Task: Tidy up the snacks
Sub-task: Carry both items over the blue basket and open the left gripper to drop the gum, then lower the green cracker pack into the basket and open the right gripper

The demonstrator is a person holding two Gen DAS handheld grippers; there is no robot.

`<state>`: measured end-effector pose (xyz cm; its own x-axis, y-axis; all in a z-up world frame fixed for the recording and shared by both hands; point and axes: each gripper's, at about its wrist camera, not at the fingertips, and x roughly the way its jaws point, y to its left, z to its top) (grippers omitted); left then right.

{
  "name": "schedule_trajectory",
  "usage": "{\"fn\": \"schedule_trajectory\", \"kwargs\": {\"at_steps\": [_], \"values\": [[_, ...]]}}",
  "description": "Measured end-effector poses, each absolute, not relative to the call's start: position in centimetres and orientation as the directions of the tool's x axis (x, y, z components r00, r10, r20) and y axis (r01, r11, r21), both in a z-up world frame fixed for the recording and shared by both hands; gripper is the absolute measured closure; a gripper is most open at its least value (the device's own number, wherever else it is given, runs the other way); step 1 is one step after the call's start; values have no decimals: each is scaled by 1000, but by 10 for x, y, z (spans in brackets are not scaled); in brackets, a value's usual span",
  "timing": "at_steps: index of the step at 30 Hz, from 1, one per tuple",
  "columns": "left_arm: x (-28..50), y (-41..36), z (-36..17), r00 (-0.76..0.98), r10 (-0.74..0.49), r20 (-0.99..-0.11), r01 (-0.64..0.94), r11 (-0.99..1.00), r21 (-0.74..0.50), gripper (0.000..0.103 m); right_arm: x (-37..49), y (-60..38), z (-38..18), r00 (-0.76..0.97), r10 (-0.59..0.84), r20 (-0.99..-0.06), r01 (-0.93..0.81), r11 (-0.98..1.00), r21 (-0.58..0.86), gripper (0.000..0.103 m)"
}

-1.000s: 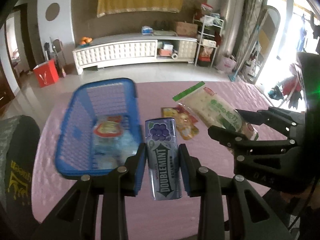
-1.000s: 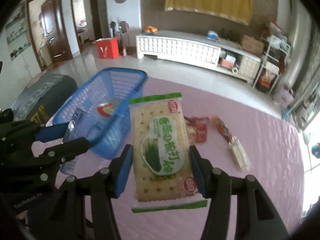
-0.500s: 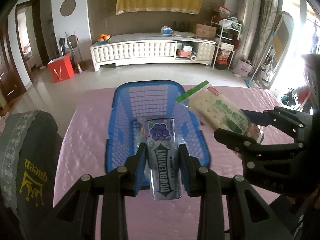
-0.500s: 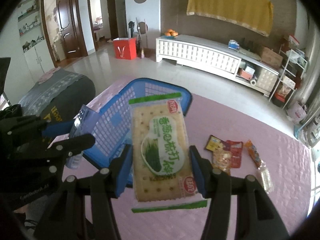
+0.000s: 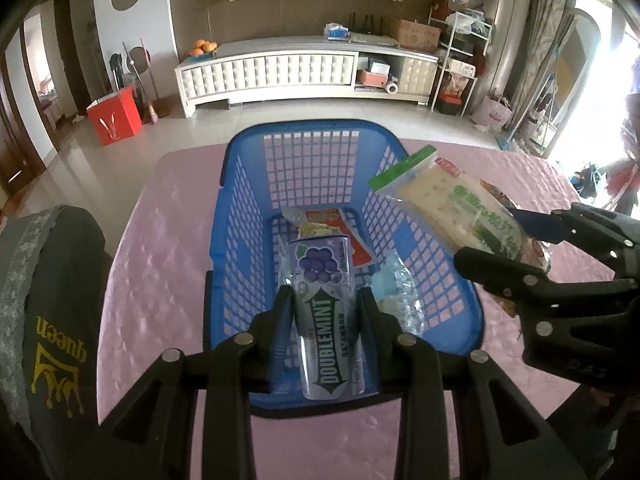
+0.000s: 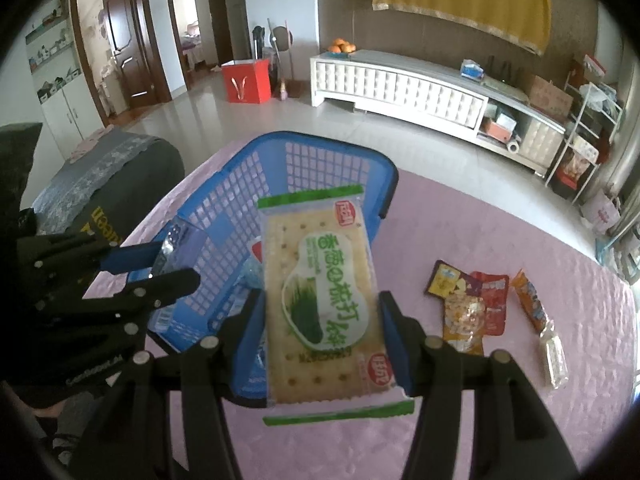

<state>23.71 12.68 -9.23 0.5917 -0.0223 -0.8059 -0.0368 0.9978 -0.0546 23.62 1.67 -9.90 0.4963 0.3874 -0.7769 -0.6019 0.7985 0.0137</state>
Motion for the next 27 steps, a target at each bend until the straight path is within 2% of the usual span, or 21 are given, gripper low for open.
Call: {"fn": "schedule_trajectory", "kwargs": {"at_steps": [6, 7, 8, 9, 14, 21, 27], "values": [[239, 131, -98, 587, -18, -810, -37, 998, -49, 72, 240, 21, -100, 492, 386, -781, -602, 798, 16, 43], [238, 131, -98, 590, -6, -807, -30, 999, -30, 70, 239, 22, -99, 490, 389, -780, -603, 797, 18, 43], [236, 130, -95, 599, 0, -801, -23, 1000, -17, 61, 238, 23, -98, 488, 395, -779, -606, 795, 24, 43], [233, 131, -92, 606, -4, -795, -19, 1000, -20, 58, 237, 23, -97, 487, 400, -776, -608, 794, 27, 43], [221, 146, -76, 641, -39, -767, -37, 996, -82, 47, 231, 23, -92, 493, 394, -776, -605, 796, 19, 43], [198, 176, -55, 682, -21, -731, -80, 991, -103, 47, 219, 32, -73, 521, 396, -756, -608, 794, -2, 43], [186, 194, -55, 676, 12, -737, -106, 991, -81, 47, 212, 57, -75, 513, 399, -760, -661, 749, -53, 43]]}}
